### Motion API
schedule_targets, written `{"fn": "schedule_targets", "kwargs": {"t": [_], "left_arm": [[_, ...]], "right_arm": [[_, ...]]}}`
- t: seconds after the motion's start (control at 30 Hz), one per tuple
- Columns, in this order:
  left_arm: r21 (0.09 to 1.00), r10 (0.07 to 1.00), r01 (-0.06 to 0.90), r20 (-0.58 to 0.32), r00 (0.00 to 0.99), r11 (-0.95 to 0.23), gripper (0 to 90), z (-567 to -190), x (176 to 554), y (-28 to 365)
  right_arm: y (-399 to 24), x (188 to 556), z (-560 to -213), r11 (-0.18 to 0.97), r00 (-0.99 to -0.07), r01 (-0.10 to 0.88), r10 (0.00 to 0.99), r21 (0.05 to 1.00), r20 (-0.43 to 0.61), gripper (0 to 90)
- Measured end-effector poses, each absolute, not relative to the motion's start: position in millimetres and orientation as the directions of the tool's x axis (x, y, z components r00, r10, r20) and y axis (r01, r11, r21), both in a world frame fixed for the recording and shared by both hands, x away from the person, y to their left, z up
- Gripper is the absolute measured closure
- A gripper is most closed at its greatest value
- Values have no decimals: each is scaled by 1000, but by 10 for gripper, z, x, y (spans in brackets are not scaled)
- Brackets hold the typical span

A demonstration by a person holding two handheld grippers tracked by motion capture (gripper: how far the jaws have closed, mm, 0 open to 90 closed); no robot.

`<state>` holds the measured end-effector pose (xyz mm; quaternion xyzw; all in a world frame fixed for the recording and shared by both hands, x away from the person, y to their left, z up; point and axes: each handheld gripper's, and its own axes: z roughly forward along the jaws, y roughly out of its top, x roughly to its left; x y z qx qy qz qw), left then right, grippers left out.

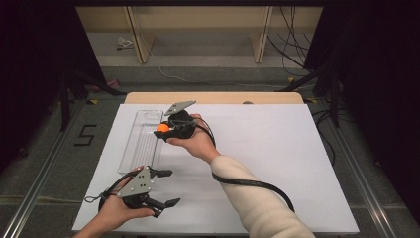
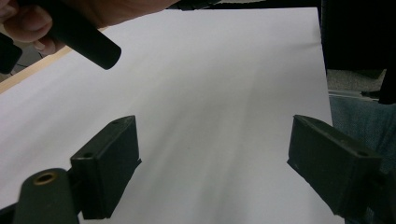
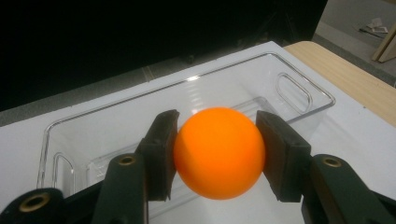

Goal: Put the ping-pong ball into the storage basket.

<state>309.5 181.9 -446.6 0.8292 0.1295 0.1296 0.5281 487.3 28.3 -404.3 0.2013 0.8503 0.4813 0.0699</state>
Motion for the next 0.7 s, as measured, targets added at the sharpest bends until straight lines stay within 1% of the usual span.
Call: {"fn": "schedule_targets", "kwargs": {"t": [0.7], "left_arm": [[910, 350, 78, 78, 933, -408, 160, -4466, 3093, 1819]], "right_arm": [[312, 4915, -4014, 454, -909, 273, 411, 848, 73, 513]]}}
